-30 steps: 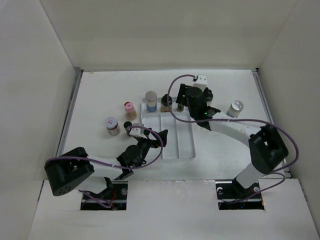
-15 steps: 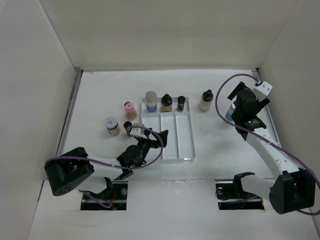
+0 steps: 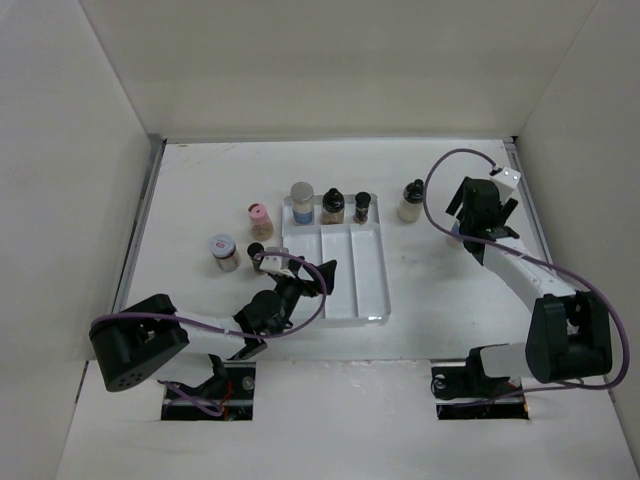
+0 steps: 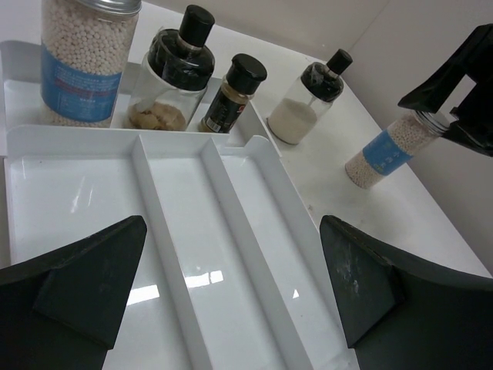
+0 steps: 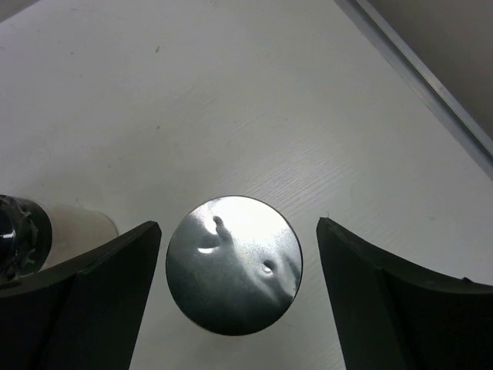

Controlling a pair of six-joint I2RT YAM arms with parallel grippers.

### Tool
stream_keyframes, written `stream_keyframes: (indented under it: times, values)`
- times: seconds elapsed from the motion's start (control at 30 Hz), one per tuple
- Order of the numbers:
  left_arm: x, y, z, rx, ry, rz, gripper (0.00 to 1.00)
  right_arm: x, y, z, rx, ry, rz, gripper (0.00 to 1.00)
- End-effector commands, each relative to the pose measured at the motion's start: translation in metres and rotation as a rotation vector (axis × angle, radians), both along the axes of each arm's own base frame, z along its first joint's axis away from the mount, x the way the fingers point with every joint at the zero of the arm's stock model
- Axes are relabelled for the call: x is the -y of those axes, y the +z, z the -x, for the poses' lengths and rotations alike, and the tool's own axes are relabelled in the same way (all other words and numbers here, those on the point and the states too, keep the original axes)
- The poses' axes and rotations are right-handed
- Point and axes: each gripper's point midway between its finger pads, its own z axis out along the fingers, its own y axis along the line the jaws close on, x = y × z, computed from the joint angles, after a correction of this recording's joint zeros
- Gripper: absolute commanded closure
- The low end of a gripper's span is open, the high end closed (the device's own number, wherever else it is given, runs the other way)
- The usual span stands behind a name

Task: Organize the condiment bottles

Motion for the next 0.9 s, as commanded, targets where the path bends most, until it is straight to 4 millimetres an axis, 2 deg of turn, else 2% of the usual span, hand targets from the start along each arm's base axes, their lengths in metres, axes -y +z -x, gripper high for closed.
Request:
stream_keyframes:
  times: [0.0,0.1,0.17,0.3,0.4,0.53,0.73,0.87]
  values:
    - [0.010,0.021,-0.001,0.031,-0.017,0.071,0.00,0.000,0.012,-0.015,0.065,0.015,-0.017,0.16]
    - [0.010,0.020,-0.001,0.030,-0.020,0.068,0.00,-0.002,0.013,-0.014,0.075,0.016,-0.022,0.38]
    - [0.010,0.021,-0.002,0.030,-0.019,0.069,0.00,-0.001,0.020,-0.009,0.101,0.004,-0.027,0.46]
    - [0.010,0.018,-0.003,0.025,-0.016,0.063,0.00,-0.014,0.056,0.015,0.187,0.024,-0.012,0.50]
    - [0.010,0.018,-0.004,0.024,-0.014,0.065,0.00,-0.041,0.082,0.031,0.227,0.109,-0.024,0.50]
    - [0.009,0.016,-0.006,0.018,-0.007,0.063,0.00,-0.101,0.106,0.039,0.279,0.273,-0.078,0.50]
    - [0.008,0.016,-0.005,0.019,-0.007,0.064,0.00,-0.204,0.122,0.027,0.321,0.499,-0.122,0.49]
    - [0.005,0.020,-0.004,0.026,-0.003,0.076,0.00,-0.247,0.126,0.017,0.340,0.591,-0.120,0.49]
